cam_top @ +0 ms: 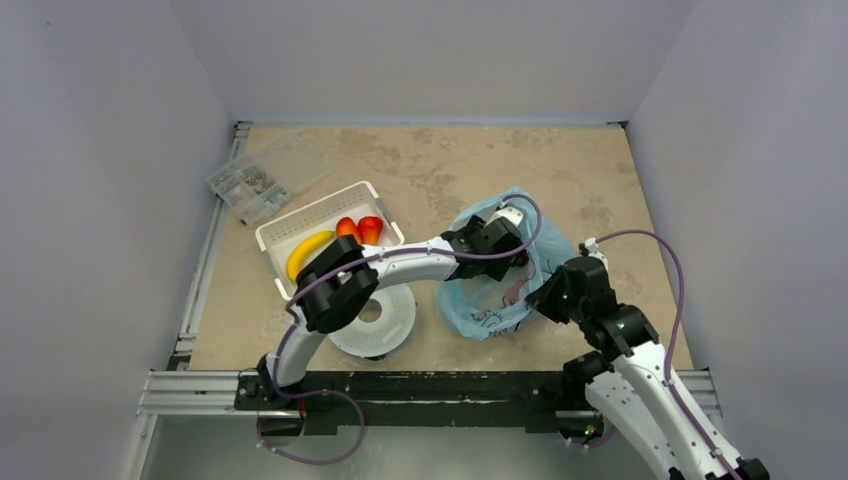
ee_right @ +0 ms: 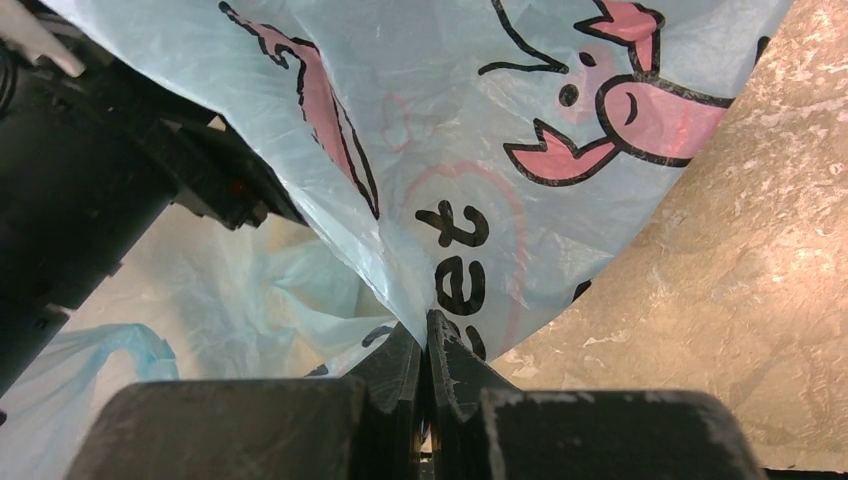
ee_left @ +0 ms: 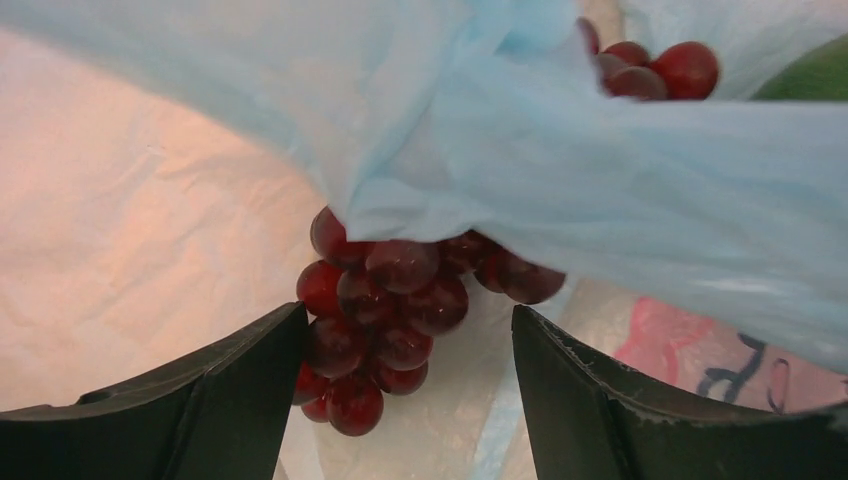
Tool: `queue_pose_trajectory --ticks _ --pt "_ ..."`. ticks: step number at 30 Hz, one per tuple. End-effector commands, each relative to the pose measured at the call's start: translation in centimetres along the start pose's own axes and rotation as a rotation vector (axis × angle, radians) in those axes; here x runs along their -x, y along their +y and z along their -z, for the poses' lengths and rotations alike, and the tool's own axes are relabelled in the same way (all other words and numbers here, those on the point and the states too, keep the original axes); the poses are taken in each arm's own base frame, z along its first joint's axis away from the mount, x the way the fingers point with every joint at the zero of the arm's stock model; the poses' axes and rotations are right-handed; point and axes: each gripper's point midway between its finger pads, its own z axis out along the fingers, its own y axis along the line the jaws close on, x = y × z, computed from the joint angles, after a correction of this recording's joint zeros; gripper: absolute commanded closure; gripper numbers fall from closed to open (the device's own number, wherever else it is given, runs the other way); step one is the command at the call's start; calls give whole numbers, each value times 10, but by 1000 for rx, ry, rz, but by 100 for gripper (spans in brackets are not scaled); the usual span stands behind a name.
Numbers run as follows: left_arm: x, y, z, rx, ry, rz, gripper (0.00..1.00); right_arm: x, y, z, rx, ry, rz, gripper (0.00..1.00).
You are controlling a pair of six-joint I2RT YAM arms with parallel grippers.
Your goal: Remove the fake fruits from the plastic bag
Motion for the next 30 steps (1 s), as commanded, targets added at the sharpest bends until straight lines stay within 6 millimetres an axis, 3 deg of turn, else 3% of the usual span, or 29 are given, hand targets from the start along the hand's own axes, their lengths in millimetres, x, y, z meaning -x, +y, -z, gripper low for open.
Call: queue_pose_trajectory --ticks 1,5,10,14,23,30 --pt "8 4 -9 8 2 35 27 14 12 9 33 -48 14 100" --pt "0 3 -17 15 33 19 37 12 12 7 37 -39 10 100" --pt "8 0 -7 -12 37 3 77 11 6 5 4 -34 8 100" --pt "27 5 21 -26 -4 18 100 19 -3 9 -59 -71 -13 100" --pt "64 13 109 -144 -106 123 100 30 -36 12 -271 -151 -146 100" --pt "95 -7 168 -352 -173 186 100 27 -46 8 -330 -144 -152 100"
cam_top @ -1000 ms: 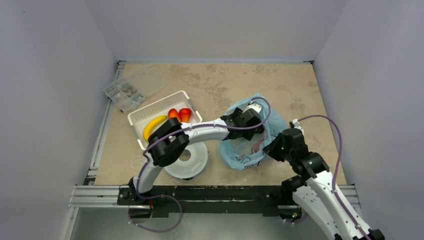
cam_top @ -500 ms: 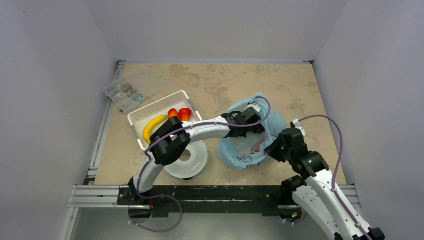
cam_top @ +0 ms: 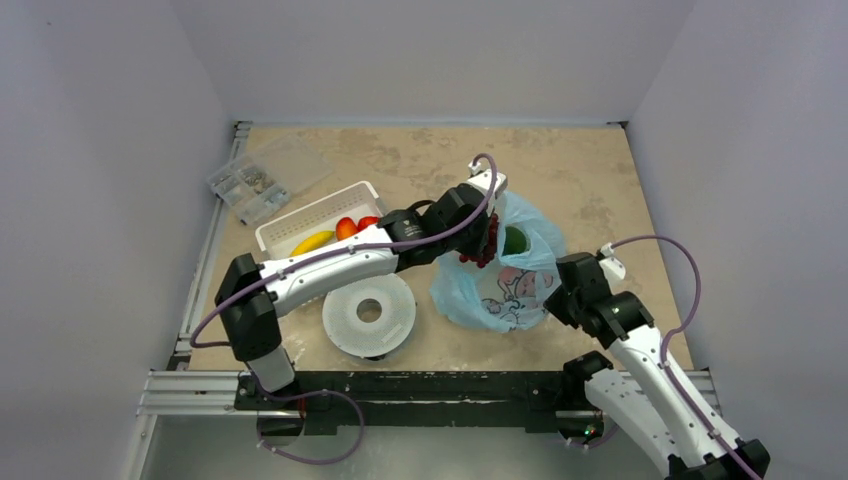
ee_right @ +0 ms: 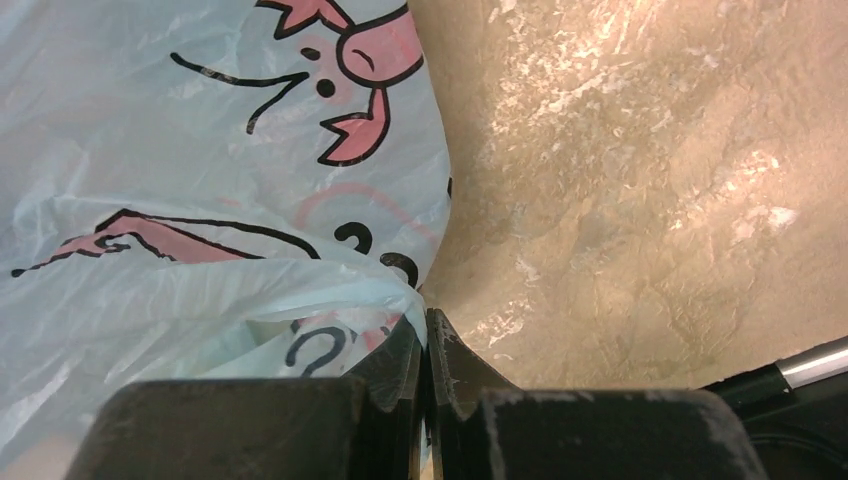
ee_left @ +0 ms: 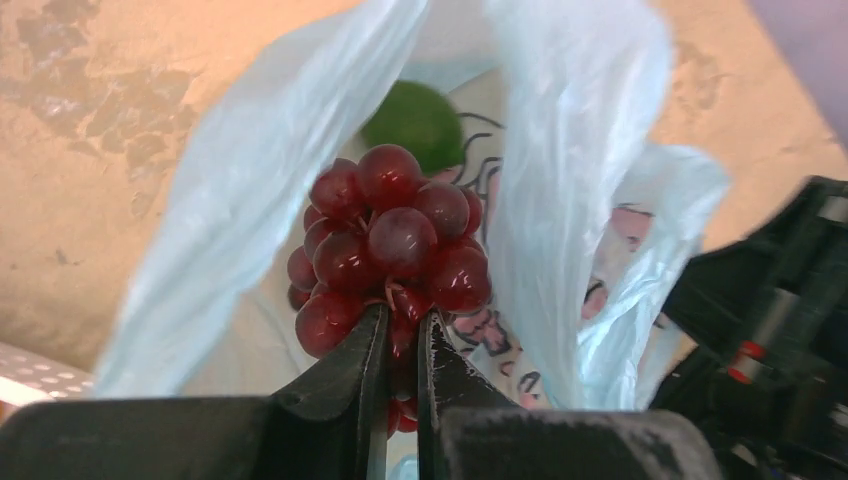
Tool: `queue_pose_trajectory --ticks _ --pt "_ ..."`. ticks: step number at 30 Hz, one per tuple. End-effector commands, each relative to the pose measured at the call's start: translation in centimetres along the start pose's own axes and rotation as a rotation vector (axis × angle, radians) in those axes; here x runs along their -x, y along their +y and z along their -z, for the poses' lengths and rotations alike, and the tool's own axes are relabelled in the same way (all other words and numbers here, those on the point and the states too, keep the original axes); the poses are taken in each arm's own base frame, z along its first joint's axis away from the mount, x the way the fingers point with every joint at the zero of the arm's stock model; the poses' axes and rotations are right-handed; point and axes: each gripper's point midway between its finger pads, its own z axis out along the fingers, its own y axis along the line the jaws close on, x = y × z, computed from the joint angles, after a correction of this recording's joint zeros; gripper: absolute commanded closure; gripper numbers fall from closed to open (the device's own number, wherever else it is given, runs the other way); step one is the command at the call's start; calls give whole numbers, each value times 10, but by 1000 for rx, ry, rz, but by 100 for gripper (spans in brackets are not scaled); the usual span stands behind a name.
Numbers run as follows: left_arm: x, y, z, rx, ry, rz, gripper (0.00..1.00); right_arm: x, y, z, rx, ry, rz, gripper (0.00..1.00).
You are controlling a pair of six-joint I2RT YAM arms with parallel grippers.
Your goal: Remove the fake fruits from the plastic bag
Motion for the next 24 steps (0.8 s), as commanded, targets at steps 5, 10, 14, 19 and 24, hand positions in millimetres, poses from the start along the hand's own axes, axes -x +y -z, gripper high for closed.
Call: queue_pose_trajectory --ticks 5,10,14,19,24 --pt "38 -51 50 -285 -68 95 100 10 1 1 -20 -43 -33 100" --pt "51 -73 75 -417 -77 101 100 7 10 1 31 -23 -14 100" --pt "68 -80 109 -492 -123 99 100 12 13 5 58 -50 -27 100" --pt "69 -67 151 -497 -163 50 100 13 14 4 63 -58 -29 100" --pt "53 -23 191 -395 -205 23 100 13 14 3 62 -58 -20 100"
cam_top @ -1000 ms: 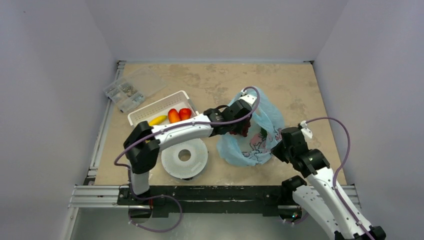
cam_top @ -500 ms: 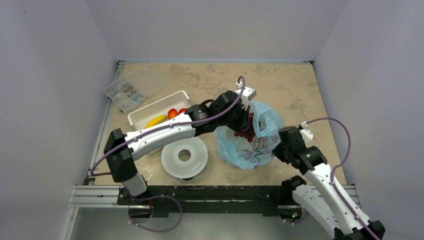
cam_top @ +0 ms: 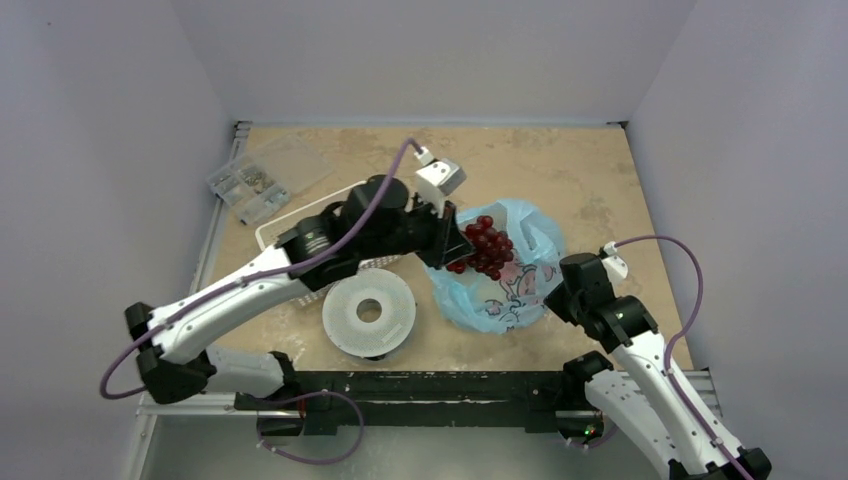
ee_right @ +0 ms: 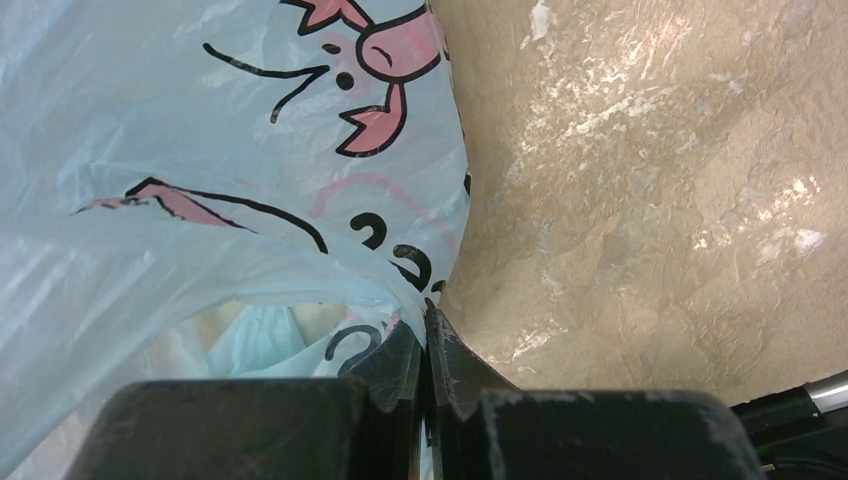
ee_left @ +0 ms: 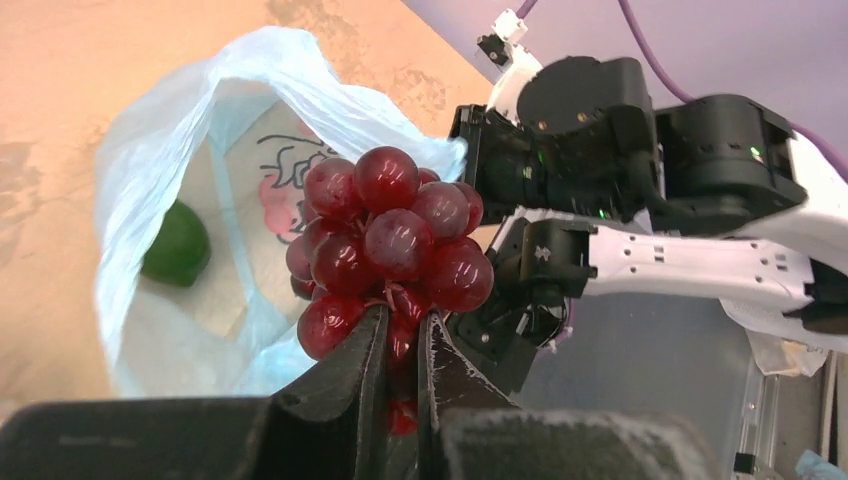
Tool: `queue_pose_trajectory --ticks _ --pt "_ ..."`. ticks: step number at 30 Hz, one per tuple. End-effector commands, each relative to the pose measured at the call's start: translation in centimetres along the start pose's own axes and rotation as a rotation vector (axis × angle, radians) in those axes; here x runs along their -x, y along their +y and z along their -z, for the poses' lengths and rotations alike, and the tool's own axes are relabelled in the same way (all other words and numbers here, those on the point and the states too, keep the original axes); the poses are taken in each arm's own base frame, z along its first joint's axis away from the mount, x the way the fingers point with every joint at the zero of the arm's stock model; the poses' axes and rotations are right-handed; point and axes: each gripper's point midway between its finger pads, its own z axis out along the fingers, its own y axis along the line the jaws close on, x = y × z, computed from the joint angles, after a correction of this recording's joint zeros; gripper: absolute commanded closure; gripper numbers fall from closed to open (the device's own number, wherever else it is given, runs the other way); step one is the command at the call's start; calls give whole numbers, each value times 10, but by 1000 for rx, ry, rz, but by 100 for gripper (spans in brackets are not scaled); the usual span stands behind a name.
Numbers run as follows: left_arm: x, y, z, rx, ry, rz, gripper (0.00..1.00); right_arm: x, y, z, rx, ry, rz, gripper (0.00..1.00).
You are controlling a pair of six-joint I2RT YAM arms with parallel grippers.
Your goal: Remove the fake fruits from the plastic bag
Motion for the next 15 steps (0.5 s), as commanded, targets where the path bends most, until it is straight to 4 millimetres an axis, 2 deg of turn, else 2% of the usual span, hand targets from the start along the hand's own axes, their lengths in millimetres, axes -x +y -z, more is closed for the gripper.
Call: queue_pose_trajectory --ticks 1,5,9,15 --pt "10 16 64 76 -88 -58 100 5 7 0 24 -23 1 100" --pt "15 60 119 313 -158 -96 100 5 8 -2 35 -24 3 100" --pt "15 119 167 643 -171 -119 100 4 10 -2 39 -19 8 100" --pt "1 218 217 1152 -56 -161 100 4 10 0 43 -17 10 100"
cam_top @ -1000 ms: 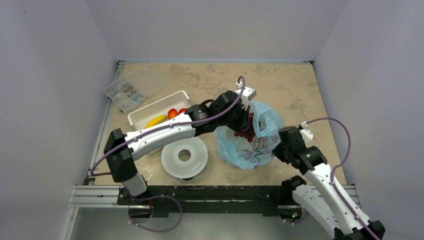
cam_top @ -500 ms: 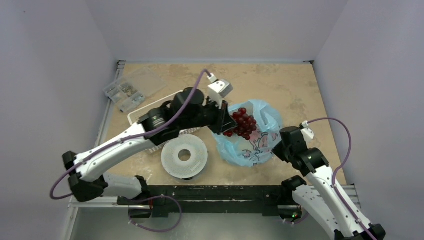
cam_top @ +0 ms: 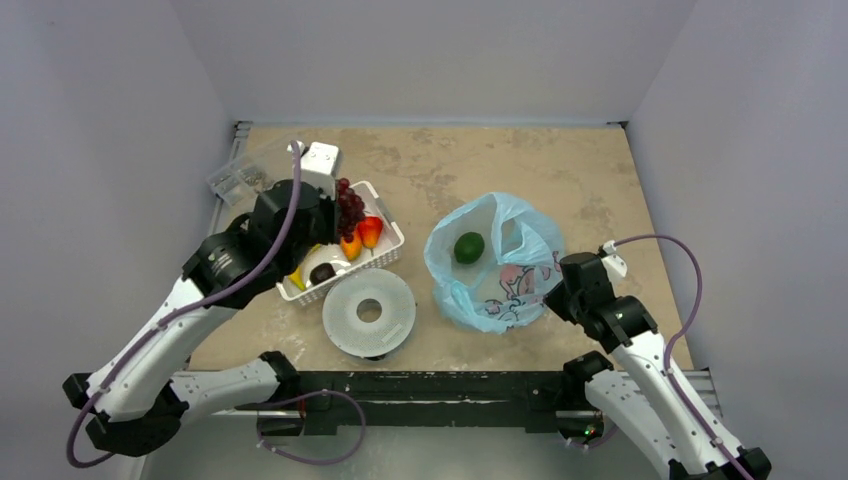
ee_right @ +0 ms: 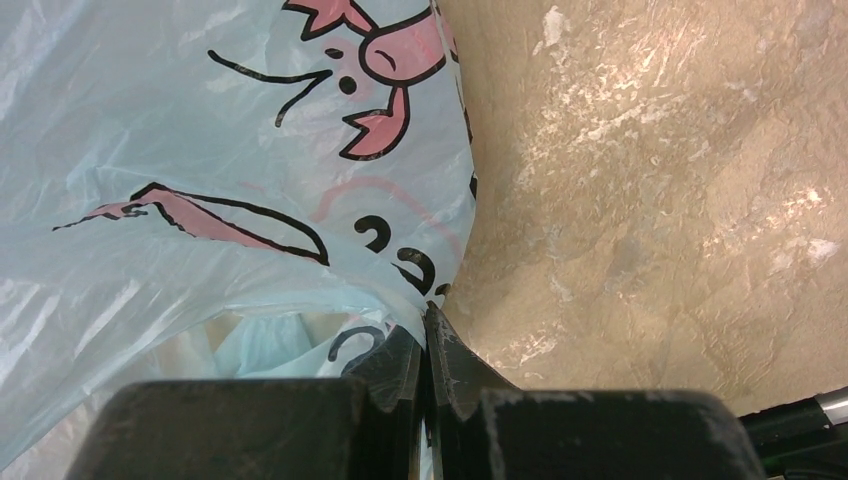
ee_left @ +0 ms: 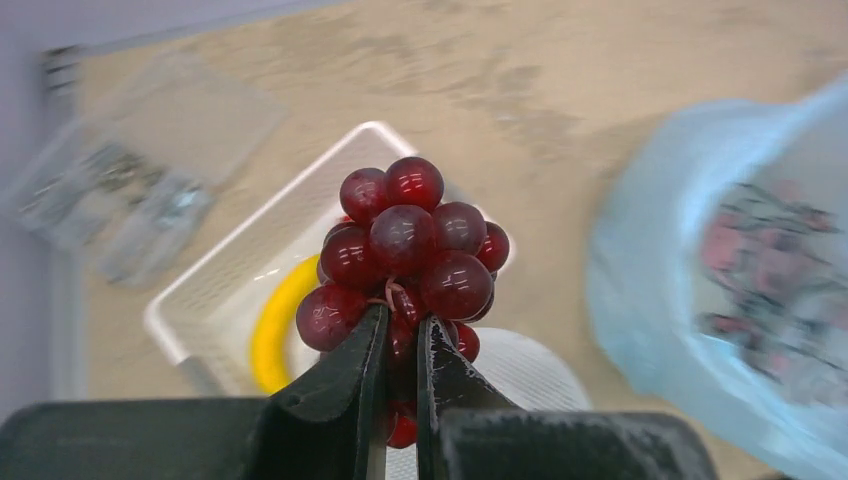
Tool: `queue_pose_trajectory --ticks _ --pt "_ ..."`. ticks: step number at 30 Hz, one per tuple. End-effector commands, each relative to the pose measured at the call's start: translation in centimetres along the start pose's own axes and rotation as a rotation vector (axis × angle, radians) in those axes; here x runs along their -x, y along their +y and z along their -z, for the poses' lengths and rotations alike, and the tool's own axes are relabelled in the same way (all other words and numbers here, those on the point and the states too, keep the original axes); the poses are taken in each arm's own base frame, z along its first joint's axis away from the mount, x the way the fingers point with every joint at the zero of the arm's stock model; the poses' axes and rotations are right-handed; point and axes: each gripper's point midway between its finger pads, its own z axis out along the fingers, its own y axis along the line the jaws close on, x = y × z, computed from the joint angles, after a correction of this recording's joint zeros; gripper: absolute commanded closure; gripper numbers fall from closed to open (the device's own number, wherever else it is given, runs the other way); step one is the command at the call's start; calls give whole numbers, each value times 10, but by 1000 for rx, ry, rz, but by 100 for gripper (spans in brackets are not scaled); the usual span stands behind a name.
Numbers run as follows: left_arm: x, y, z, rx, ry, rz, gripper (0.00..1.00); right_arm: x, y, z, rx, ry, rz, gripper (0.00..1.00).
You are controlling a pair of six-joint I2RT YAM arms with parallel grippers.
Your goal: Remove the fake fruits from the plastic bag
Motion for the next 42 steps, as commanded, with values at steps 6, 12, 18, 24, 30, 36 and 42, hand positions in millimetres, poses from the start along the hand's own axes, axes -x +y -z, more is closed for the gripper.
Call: queue_pose_trajectory --ticks 6,12,18,24,30,36,42 --pt "-63 116 -53 474 229 -34 100 5 5 5 31 -20 2 100" --pt "-103 113 -81 436 396 -77 100 3 5 3 27 -7 18 100" --pt "-133 125 -93 502 585 -138 100 1 5 1 22 0 25 100" --pt "-150 139 -101 527 708 -70 90 1 6 2 31 2 29 100" --pt "-151 164 -86 657 743 -29 24 1 7 3 42 1 27 100" --pt "-139 157 -75 623 627 33 0 0 9 3 54 3 32 100" --pt "-123 141 -73 559 513 -10 0 0 10 3 59 8 38 100"
